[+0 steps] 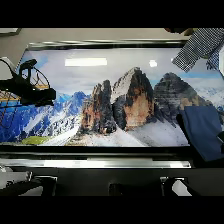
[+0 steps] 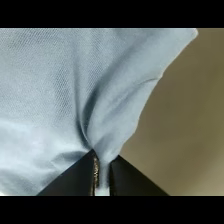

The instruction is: Fold the clothes and pants, and hang the long-sleeved shirts on hangers.

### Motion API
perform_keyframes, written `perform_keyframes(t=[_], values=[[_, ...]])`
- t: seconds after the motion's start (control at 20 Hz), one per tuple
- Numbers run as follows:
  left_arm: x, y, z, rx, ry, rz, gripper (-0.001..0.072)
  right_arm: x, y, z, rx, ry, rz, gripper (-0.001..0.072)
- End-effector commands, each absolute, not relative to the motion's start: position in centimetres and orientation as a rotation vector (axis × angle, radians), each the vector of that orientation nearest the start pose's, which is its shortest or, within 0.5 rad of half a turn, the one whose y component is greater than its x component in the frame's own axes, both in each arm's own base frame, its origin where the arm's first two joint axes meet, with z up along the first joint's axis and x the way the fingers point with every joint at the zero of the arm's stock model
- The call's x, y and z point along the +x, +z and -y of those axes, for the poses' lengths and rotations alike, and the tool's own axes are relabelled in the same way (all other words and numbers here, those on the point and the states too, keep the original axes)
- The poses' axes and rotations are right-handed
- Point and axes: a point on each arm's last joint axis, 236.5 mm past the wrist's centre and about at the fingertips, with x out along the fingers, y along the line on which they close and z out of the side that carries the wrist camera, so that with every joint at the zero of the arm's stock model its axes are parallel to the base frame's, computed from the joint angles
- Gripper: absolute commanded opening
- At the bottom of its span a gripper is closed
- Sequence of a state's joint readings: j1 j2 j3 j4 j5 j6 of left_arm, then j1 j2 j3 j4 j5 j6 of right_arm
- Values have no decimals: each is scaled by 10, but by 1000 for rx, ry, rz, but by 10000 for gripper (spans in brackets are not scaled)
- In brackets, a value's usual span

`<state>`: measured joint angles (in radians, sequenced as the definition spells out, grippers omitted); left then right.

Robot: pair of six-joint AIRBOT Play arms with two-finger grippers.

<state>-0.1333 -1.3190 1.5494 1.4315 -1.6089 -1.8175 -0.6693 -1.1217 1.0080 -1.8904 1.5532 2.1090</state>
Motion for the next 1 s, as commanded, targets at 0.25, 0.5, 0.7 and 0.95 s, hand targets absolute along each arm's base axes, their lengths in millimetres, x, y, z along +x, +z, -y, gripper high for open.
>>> perform_keyframes(t=[0.25,0.5,0.7,0.95], values=[[356,104,81,-205,-59,-1402,20,136,15,232,549,-1240,-1487,264],[356,104,81,-205,-60,-1402,21,145,47,248,523,-1281,-1275,477],[362,105,81,-154,-104,-1374,20,249,80,220,644,-880,-958,260],[379,107,83,-47,-200,-1282,19,323,87,86,595,-389,-1027,30]])
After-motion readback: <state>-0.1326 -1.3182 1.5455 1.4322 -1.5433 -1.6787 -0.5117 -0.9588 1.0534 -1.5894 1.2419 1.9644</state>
